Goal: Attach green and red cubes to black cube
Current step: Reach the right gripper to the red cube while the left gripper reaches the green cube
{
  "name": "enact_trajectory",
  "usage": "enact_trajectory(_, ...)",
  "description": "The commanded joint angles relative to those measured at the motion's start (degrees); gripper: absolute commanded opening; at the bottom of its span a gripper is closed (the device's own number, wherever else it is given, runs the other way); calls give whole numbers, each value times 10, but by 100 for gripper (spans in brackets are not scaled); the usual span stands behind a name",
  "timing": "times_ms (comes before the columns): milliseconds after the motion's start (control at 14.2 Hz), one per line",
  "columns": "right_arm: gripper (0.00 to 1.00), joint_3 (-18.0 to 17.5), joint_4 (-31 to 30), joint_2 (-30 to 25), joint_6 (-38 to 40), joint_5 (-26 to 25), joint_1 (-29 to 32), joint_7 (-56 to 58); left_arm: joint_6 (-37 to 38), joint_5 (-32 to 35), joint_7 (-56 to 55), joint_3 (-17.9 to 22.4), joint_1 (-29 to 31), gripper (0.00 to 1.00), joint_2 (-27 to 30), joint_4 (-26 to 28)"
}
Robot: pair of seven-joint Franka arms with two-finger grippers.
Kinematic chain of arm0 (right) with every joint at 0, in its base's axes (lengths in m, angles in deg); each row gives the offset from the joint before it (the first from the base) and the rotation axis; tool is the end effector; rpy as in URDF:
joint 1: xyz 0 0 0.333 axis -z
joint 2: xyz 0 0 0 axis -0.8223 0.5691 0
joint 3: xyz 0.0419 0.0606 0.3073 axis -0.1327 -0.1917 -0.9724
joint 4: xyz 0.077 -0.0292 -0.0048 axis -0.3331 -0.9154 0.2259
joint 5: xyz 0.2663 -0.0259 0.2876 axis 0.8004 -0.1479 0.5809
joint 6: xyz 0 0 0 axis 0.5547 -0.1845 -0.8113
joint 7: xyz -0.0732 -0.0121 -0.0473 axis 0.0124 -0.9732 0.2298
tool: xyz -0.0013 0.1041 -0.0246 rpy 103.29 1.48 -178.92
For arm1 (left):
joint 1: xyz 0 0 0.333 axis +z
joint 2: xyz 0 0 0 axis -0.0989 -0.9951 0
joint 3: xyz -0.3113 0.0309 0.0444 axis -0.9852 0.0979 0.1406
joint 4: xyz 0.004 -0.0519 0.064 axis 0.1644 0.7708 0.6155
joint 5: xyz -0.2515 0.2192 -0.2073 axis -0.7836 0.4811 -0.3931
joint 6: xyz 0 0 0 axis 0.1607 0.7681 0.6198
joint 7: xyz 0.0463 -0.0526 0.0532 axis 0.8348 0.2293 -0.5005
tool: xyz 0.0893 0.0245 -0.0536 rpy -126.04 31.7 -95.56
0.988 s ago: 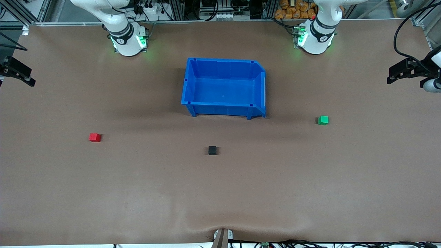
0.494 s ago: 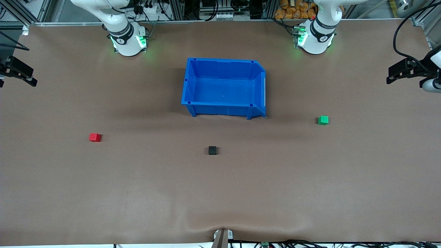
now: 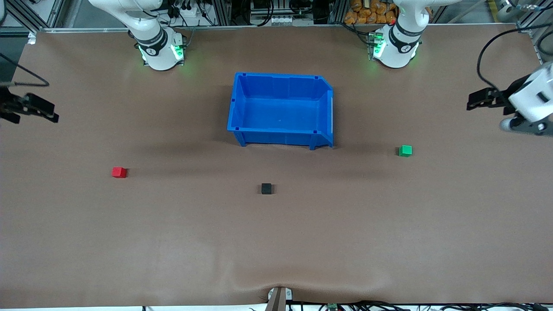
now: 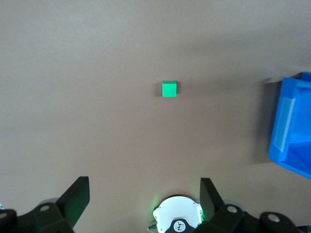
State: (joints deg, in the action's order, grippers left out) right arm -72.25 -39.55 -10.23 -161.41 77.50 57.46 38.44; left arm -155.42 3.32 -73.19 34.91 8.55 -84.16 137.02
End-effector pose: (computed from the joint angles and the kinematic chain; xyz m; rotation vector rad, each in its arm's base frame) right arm 0.5640 -0.0562 0.5936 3.1264 0.0231 -0.1308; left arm 0.5480 0.0001 0.5422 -3.0767 0.2487 0.3652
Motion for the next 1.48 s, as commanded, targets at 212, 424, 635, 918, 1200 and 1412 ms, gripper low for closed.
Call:
enact_trajectory(212,100,-8,30,159,0,7,36,1,-180,-9,-41,-2,0,100,17,186)
enact_trajectory(424,100,-8,28,241,-37,28,43,2,-312,-10,-60,-5,-1,100,23,294)
enact_trajectory(635,100,-8,23,326,-92,29,53,2,-477,-10,-91,-6,-2,100,-15,375)
enact_trajectory(918,100,-10,4,363,-144,29,63,10,-598,-9,-158,-17,-9,100,-122,386)
enact_trajectory(1200,98,-11,6,392,-158,29,58,30,-696,-1,-196,-23,-30,100,-171,413)
enact_trajectory(1412,72,-11,6,409,-171,31,58,54,-706,23,-184,-22,-29,100,-184,409)
